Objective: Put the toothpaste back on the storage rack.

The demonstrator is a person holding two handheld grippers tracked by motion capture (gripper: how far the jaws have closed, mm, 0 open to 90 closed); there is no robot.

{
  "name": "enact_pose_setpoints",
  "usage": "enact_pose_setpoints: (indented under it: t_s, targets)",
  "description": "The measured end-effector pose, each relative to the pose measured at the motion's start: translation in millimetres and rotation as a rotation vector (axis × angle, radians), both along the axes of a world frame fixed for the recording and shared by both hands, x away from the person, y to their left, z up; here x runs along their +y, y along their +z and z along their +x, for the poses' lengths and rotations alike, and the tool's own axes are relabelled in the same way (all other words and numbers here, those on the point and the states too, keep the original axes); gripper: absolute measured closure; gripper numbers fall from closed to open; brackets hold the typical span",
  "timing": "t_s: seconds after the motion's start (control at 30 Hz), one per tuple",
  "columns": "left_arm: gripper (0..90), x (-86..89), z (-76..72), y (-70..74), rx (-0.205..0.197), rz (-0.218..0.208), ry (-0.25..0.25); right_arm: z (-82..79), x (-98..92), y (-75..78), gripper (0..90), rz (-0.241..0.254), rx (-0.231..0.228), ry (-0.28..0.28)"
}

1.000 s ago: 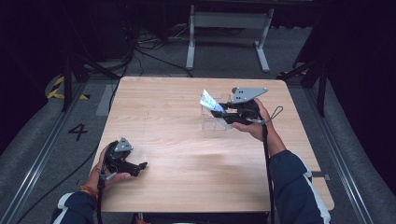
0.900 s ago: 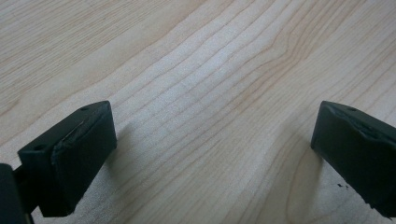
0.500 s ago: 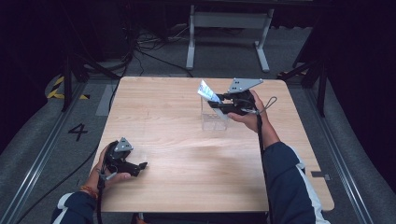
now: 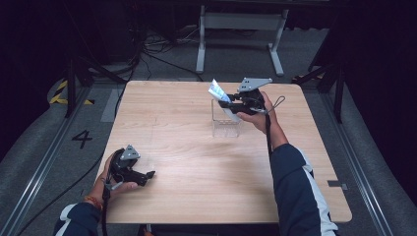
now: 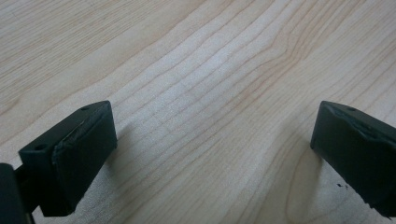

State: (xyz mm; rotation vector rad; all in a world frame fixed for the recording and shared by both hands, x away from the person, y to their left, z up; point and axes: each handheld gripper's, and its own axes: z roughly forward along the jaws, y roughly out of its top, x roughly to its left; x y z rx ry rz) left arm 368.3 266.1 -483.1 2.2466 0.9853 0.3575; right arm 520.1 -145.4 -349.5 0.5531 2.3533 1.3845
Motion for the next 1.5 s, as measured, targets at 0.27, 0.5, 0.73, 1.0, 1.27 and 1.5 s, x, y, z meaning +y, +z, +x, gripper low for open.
enact_pose_setpoints:
  t_s: [0.27,0.5,0.73,1.0,1.27,1.5]
  targets:
    - [0.8,0.2,0.0,0.1,-0.001,0.002,-0.002,12.3,-3.1,-11.0,67.2,0.017,0.012,-0.029]
    - [0.8,0.2,0.0,0.1,-0.001,0.002,-0.002,18.4,-7.0,-19.8,67.1,0.032,0.023,-0.046]
    - [0.9,0.2,0.0,0.1,-0.001,0.002,-0.002,22.0,-15.6,-29.2,66.8,0.045,0.024,-0.064]
    - [0.9,0.1,-0.2,0.0,0.002,0.001,-0.001,20.8,-18.6,-34.0,66.4,0.056,0.019,-0.058]
    - [0.9,0.0,-0.2,0.0,0.003,0.000,-0.001,17.4,-22.3,-40.3,65.8,0.064,0.023,-0.049]
    - [0.9,0.1,-0.2,0.0,0.002,0.001,-0.001,13.7,-22.9,-47.3,65.4,0.048,0.027,-0.039]
